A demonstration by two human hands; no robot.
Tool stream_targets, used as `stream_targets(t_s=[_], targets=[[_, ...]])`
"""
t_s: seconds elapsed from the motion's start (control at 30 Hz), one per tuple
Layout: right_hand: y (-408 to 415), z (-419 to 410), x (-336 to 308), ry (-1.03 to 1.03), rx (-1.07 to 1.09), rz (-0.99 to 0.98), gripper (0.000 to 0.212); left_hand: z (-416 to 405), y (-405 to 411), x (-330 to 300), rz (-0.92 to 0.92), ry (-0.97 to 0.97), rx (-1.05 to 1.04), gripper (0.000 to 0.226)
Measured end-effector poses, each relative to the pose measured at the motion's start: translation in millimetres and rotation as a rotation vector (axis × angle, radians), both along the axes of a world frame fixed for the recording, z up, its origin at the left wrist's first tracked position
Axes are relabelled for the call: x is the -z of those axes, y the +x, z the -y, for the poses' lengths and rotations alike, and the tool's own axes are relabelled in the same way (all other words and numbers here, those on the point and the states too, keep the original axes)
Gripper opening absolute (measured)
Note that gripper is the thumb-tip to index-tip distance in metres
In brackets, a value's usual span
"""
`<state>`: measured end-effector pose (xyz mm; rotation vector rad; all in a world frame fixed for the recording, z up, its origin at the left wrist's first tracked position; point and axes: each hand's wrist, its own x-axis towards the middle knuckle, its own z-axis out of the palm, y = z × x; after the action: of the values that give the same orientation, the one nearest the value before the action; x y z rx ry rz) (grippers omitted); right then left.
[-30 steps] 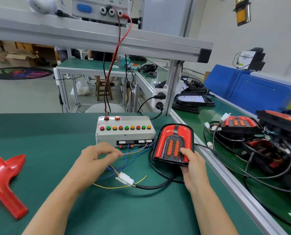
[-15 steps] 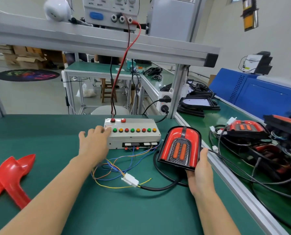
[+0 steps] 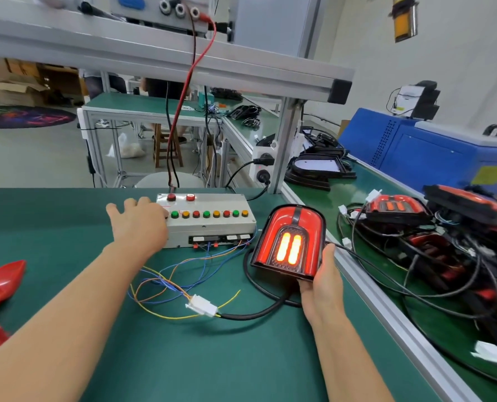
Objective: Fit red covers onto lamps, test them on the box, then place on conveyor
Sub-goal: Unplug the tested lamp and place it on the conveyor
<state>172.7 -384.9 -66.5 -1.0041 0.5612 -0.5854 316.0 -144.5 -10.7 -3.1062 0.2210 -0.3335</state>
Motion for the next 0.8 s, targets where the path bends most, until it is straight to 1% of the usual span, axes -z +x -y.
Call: stream_targets(t_s=[0.53, 0.8], targets=[[1, 0, 0, -0.007, -0.002, -0.009, 0.042, 1, -2, 8, 0.025, -0.049, -0.045, 0.054], [3, 1, 3, -0.013, 0.009, -0.012, 0.043, 3, -15, 18, 0.131, -0.010, -0.006, 0.048]])
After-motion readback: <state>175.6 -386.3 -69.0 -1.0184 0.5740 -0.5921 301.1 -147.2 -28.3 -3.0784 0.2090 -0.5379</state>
